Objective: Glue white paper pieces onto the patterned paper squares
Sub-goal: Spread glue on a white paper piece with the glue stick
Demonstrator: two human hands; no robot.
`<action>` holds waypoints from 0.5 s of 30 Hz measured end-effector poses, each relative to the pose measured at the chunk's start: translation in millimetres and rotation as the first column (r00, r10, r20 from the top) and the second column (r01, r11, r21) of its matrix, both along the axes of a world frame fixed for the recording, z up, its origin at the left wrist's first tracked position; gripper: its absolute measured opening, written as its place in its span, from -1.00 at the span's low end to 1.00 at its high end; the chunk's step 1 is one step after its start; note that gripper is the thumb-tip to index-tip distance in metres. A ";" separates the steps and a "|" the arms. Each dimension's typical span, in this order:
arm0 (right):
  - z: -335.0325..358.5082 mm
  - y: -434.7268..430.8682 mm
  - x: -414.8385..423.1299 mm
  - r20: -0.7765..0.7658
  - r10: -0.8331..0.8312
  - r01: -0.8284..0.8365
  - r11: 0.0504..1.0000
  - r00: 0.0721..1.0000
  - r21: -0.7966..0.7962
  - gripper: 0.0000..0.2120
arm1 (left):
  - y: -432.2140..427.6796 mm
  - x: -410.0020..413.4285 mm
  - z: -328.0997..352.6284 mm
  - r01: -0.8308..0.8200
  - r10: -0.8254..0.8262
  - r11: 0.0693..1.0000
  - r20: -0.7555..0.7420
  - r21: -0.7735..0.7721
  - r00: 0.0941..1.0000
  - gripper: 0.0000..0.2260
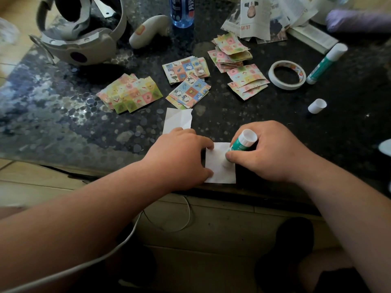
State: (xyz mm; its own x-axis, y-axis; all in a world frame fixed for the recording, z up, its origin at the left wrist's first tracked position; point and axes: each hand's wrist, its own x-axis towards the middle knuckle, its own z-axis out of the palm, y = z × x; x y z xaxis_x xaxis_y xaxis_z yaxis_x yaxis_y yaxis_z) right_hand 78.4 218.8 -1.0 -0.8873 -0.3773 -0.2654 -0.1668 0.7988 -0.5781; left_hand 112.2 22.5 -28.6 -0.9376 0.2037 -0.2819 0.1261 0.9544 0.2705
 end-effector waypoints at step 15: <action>16.3 18.3 -17.1 0.401 -0.376 0.536 0.722 0.835 -0.438 -0.75 | -0.2 3.1 0.7 -0.004 0.004 0.999 -0.012 0.037 1.000 -0.53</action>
State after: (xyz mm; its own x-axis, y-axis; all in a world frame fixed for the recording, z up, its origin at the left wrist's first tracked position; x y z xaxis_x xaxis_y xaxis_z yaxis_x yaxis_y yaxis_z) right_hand 61.4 237.1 15.3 -0.9101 -0.0926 -0.4040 0.3607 0.3031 -0.8820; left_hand 115.2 22.3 -27.9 -0.9415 0.2103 -0.2631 0.1259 0.9442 0.3044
